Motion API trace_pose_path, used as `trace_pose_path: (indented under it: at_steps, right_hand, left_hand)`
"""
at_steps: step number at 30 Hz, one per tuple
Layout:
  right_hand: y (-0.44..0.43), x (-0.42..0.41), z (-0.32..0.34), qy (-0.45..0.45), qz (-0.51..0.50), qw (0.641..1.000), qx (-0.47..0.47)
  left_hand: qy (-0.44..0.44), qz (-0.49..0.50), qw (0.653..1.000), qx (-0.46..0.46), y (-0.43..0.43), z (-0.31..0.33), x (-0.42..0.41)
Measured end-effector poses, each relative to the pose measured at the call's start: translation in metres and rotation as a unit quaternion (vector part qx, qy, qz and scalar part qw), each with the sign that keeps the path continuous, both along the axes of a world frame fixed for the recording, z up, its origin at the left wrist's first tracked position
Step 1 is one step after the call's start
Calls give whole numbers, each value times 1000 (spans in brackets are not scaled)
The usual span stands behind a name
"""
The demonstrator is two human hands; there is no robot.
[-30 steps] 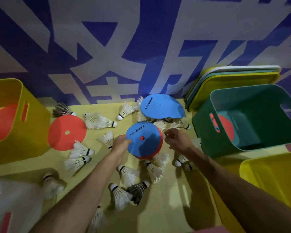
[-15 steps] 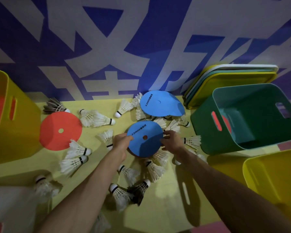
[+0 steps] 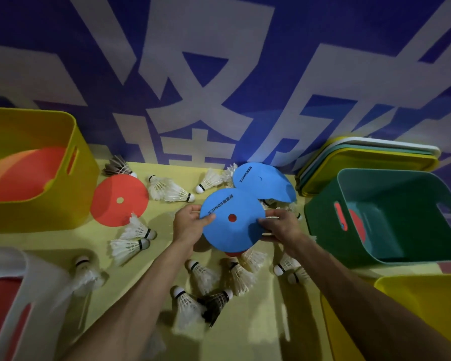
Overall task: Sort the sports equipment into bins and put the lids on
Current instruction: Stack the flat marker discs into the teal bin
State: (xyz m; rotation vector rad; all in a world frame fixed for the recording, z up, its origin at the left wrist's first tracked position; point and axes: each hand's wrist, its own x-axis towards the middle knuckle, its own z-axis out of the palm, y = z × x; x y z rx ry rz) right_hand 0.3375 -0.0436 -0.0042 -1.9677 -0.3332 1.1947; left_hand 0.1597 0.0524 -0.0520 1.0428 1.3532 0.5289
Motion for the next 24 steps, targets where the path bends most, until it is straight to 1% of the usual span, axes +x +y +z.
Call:
trace_pose_path:
  at_steps: [3, 6, 8, 10, 14, 18, 21, 24]
  right_hand:
    - [-4, 6, 16, 7, 8, 1000, 25]
    - [-10, 14, 27, 12, -13, 999, 45]
    - [-15, 19, 29, 6, -6, 999, 45]
    - [-21, 25, 21, -8, 10, 999, 34]
    - [-32, 33, -5, -30, 79, 996, -8]
    - [-28, 29, -28, -27, 86, 996, -27]
    - [-17, 21, -42, -89, 115, 988, -45]
    - [-13, 15, -49, -158, 134, 972, -111]
  left_hand:
    - [-3, 18, 999, 37, -8, 20, -1]
    - [-11, 29, 998, 52, -17, 42, 1]
    - [-18, 46, 997, 63, -24, 55, 3]
    - [-15, 67, 995, 72, -32, 66, 3]
    - [2, 113, 990, 84, -49, 75, -8]
    - [-6, 123, 988, 98, -63, 79, -22]
    - [-19, 140, 986, 92, -69, 82, -31]
    - [-37, 161, 983, 84, -76, 85, -38]
